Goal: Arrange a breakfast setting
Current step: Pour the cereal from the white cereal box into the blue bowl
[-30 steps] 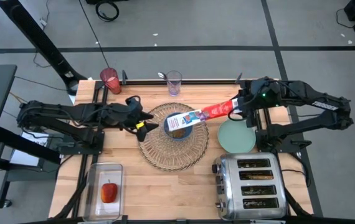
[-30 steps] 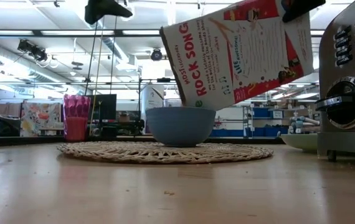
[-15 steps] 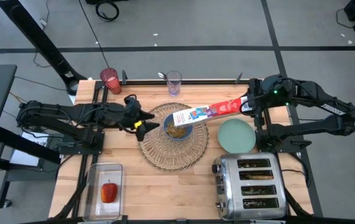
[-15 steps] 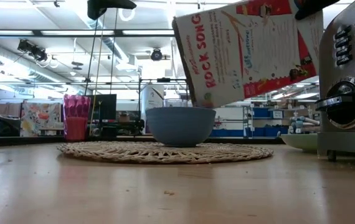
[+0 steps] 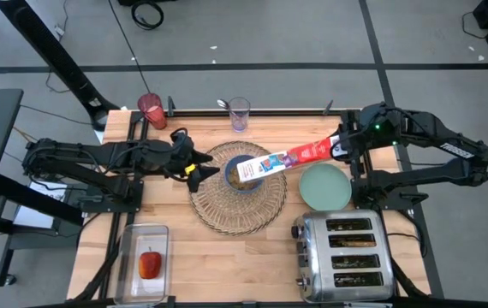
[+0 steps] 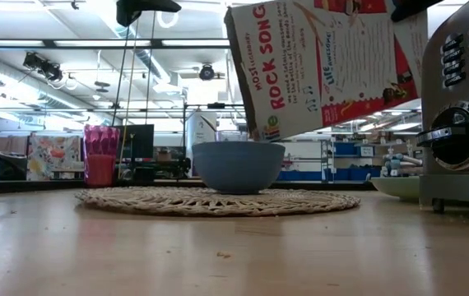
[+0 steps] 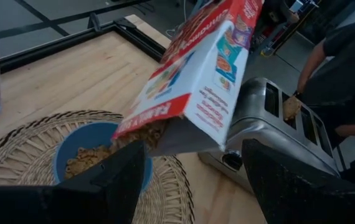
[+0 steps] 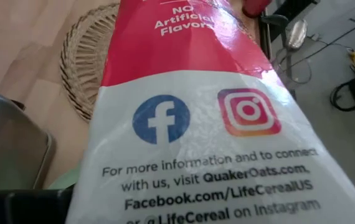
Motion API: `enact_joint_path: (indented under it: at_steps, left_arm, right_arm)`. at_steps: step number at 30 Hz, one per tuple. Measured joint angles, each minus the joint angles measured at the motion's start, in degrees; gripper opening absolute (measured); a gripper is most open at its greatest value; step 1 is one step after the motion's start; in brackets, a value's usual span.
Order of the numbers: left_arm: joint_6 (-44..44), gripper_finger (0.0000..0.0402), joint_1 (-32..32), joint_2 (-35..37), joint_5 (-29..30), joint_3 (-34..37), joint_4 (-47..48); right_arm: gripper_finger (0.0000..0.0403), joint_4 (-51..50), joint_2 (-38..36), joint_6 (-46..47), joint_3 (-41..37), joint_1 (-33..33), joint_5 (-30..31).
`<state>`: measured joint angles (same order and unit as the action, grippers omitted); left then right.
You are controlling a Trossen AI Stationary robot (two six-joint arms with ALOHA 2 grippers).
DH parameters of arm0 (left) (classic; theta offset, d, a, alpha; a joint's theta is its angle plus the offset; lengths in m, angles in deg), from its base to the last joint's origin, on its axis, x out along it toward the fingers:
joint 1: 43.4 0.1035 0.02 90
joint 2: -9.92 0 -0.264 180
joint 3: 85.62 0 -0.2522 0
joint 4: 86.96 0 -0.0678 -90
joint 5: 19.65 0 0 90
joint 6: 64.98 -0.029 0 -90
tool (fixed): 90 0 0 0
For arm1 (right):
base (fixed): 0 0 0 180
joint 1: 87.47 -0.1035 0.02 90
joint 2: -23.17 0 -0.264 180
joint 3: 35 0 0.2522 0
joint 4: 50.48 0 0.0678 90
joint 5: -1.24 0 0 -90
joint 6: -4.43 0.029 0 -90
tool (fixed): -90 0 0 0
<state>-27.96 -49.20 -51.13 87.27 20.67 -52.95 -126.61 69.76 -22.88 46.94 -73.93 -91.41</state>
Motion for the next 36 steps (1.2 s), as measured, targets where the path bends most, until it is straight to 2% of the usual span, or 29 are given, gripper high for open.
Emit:
enact_joint_path:
  at_steps: [14,16,19,30,36]
  left_arm:
    - [0.28,0.027,0.0,-0.02,0.0,0.0,-0.72]
    - [0.28,0.027,0.0,-0.02,-0.01,0.0,-0.7]
    - [0.28,0.027,0.0,-0.02,-0.01,0.0,-0.71]
    - [0.26,0.027,0.0,-0.04,-0.01,0.0,-0.74]
    - [0.24,0.027,0.0,-0.04,-0.01,0.0,-0.72]
  right_arm:
    - [0.0231,0.79,1.16,-0.06,-0.02,-0.02,0.46]
    - [0.0231,1.12,1.2,0.11,-0.02,0.0,-1.05]
    - [0.0231,1.3,1.48,-0.16,-0.02,-0.05,0.68]
    - [0.0231,2.16,1.9,0.11,-0.02,0.04,-2.11]
    - [0.0231,0.55,1.86,0.29,0.87,0.04,0.45]
